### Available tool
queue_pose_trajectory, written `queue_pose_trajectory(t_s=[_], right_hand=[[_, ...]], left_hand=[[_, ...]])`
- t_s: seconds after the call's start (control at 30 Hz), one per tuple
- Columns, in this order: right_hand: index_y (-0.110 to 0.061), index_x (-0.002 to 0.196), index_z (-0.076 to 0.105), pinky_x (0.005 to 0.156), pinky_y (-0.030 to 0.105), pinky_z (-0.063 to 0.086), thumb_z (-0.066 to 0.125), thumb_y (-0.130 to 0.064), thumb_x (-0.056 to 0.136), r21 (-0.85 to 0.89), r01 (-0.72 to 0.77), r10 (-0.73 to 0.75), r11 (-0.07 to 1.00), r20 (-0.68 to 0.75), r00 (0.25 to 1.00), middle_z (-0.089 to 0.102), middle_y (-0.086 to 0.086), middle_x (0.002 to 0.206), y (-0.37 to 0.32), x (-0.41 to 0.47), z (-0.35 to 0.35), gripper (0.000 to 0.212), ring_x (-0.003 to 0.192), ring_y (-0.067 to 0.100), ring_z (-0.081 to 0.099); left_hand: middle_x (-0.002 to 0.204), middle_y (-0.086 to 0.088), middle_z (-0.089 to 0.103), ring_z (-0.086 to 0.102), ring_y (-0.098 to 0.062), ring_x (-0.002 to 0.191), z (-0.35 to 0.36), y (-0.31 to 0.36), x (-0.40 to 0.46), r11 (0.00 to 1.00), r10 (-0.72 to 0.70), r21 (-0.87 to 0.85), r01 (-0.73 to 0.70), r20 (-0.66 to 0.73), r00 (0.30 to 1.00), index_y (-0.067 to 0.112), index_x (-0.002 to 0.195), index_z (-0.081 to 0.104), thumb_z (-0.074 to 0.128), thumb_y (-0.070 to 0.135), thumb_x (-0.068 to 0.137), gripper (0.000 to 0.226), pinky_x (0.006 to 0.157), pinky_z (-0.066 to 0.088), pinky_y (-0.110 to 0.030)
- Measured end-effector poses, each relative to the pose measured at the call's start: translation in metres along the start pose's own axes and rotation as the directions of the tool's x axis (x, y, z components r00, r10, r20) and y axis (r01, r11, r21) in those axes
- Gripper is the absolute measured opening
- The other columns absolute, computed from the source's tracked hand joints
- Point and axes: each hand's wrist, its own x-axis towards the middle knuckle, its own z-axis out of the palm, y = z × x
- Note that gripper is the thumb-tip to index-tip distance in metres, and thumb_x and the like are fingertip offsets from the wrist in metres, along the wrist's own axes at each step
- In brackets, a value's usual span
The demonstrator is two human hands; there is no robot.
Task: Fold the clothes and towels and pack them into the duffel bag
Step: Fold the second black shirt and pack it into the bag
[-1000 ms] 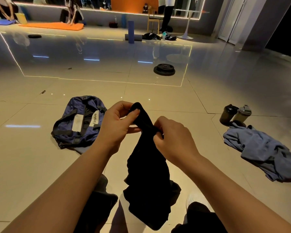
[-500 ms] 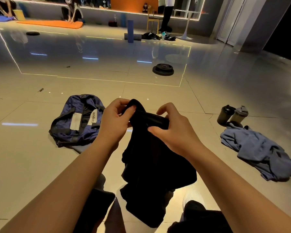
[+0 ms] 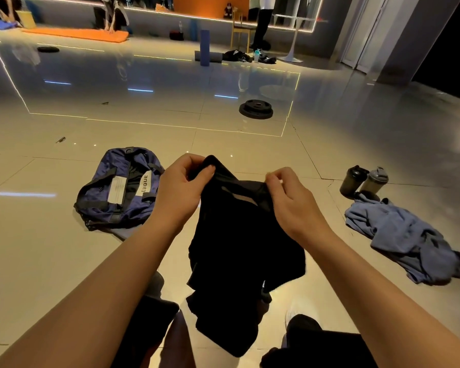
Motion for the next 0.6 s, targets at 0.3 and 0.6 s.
queue_pose_trajectory(t_s=[0.3,0.6], right_hand=[[-0.017,0.103,0.05,0.041,0.038,0.051,0.056,-0.015,0.081,-0.58,0.54,-0.649,0.61,0.025,0.76,0.056,0.007,0.086,0.011,-0.004,0.005,0.023,0.049,0.024,0.049],[-0.008,0.097,0.06,0.077,0.032,0.048,0.046,-0.007,0.097,0.359,-0.244,0.129,0.901,0.315,0.94,0.061,0.005,0.085,-0.008,-0.004,-0.006,0.015,0.08,0.018,0.057]], left_hand=[[0.098,0.0,0.065,0.063,-0.017,0.097,-0.004,-0.003,0.003,0.999,-0.05,0.008,0.05,-0.02,0.999,0.026,0.09,0.059,0.055,0.013,0.096,0.015,0.083,0.054,-0.031],[0.099,-0.001,0.063,0.063,-0.013,0.09,0.001,-0.005,0.003,0.998,-0.066,0.004,0.066,-0.043,0.997,0.022,0.094,0.058,0.054,0.014,0.097,0.009,0.081,0.055,-0.03]])
